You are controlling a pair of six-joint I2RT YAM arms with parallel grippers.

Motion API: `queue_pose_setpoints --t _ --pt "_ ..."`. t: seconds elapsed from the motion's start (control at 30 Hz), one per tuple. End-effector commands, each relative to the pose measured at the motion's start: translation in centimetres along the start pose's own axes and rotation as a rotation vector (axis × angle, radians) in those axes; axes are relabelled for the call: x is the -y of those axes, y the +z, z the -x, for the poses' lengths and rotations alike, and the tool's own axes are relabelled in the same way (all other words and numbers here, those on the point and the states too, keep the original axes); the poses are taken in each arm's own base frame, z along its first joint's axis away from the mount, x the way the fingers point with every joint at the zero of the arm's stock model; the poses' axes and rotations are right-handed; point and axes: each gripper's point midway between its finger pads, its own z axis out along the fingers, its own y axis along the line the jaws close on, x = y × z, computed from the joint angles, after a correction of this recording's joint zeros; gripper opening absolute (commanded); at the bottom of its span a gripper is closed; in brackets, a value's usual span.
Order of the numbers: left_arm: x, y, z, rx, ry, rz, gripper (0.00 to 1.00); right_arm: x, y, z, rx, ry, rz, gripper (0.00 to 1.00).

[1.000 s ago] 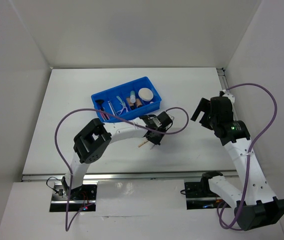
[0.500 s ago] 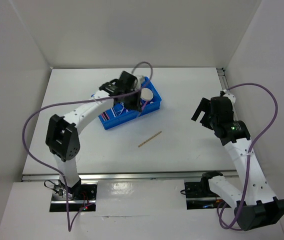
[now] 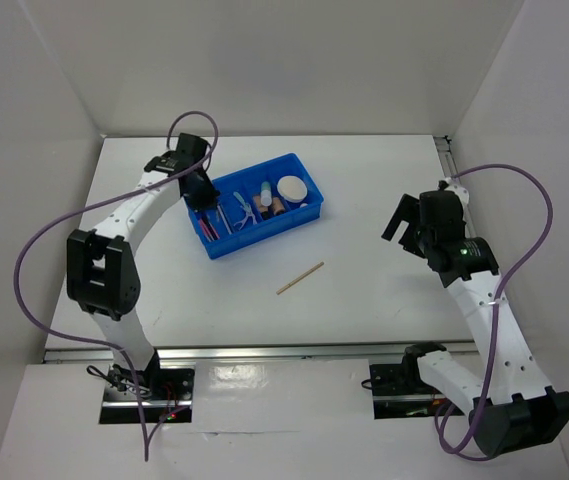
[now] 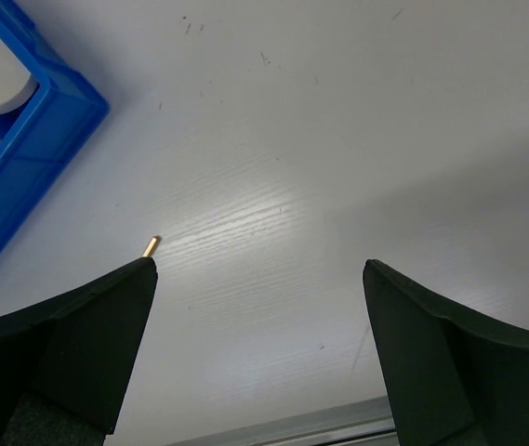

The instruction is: Organize the makeup

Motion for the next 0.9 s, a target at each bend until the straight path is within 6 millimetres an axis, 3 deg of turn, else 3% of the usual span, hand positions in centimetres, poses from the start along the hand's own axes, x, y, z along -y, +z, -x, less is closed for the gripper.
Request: queue_pose_setpoints --t 0.0,0.07,0.23,0.27,0.3,0.37,0.43,0.53,0.57,0.63,0.67,0.7,0.73,0.77,0.83,0.87 --pt "-1.2 1.2 0.3 0.008 -0.094 0.107 0.00 -0.6 -0.8 2.3 0.069 0.024 0.019 1.00" --pt "-2.0 1.6 0.3 0.004 -0.112 0.138 0.03 -0.5 -0.8 2.1 0.062 0.021 0.014 1.00" --pt "-1.7 2.2 1.0 0.001 -0.120 0.106 0.47 -0.7 -0.8 2.0 0.057 0.021 0.022 1.00" --pt "-1.6 2.3 0.3 -0.012 -0.100 0.109 0.52 -0.8 -0.8 1.9 0.052 0.021 0.031 1.00" --pt "-1.1 1.7 0.9 0.012 -0.102 0.086 0.58 -0.8 -0.8 1.9 0.052 0.021 0.031 1.00" --pt "-0.5 0.5 0.8 0.047 -0.056 0.060 0.66 -0.9 -0.8 1.9 0.051 0.030 0.032 1.00" --pt "1.6 -0.3 0.9 0.084 0.049 -0.025 0.66 -0.9 -0.8 1.9 0.051 0.030 0.032 1.00" --pt "5.3 -2.2 -2.4 0.104 0.309 -0.167 0.55 -0.7 -0.6 1.6 0.044 0.028 0.027 1.00" --pt "7.5 -2.6 -5.3 0.102 0.414 -0.231 0.54 -0.7 -0.6 1.6 0.044 0.028 0.027 1.00" --pt "9.7 -3.7 -8.4 0.094 0.584 -0.302 0.54 -0.8 -0.6 1.8 0.051 0.030 0.032 1.00" --pt "11.1 -4.1 -11.6 0.067 0.679 -0.343 0.56 -0.8 -0.6 1.8 0.051 0.030 0.032 1.00" --pt "11.6 -3.8 -13.3 0.045 0.728 -0.352 0.57 -1.0 -0.4 1.6 0.046 0.030 0.041 1.00" --pt "11.3 -2.2 -14.8 0.025 0.766 -0.291 0.61 -1.0 -0.4 1.6 0.046 0.030 0.041 1.00" --pt "12.4 -2.2 -17.3 0.002 0.843 -0.306 0.62 -1.0 -0.4 1.6 0.046 0.030 0.041 1.00" --pt "12.0 -0.7 -19.2 -0.012 0.901 -0.228 0.63 -1.0 -0.4 1.6 0.046 0.030 0.041 1.00" --pt "11.5 1.0 -20.8 -0.049 0.946 -0.191 0.63 -1.0 -0.4 1.6 0.046 0.030 0.041 1.00"
